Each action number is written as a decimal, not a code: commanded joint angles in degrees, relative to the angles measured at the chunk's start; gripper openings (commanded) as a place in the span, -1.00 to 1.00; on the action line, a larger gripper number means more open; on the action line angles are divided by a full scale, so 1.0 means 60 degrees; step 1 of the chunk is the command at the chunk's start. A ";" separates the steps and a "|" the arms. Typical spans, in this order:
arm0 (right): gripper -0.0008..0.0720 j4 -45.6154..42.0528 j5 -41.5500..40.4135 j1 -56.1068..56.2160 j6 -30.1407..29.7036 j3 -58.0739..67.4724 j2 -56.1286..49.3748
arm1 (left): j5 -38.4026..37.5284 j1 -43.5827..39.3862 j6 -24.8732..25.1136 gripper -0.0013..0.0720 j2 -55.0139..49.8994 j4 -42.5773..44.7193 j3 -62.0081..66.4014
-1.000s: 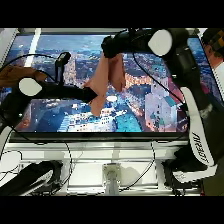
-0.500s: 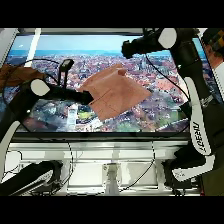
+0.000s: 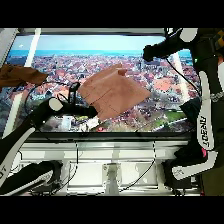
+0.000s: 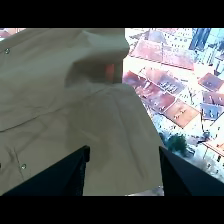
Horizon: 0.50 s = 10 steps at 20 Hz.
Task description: Fold the clothes and pants, and hang the long-sleeved shirts on hangers.
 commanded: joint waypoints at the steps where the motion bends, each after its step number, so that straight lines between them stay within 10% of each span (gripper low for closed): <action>1: 0.37 0.0055 0.0135 -0.0095 -0.0007 0.0000 -0.0004 | 0.0645 -0.0732 0.0597 0.72 -0.0535 -0.0776 -0.0288; 10: 0.37 0.0113 0.0142 -0.0095 -0.0007 0.0000 0.0004 | 0.1410 -0.1067 0.0244 0.72 -0.2000 -0.2543 -0.0066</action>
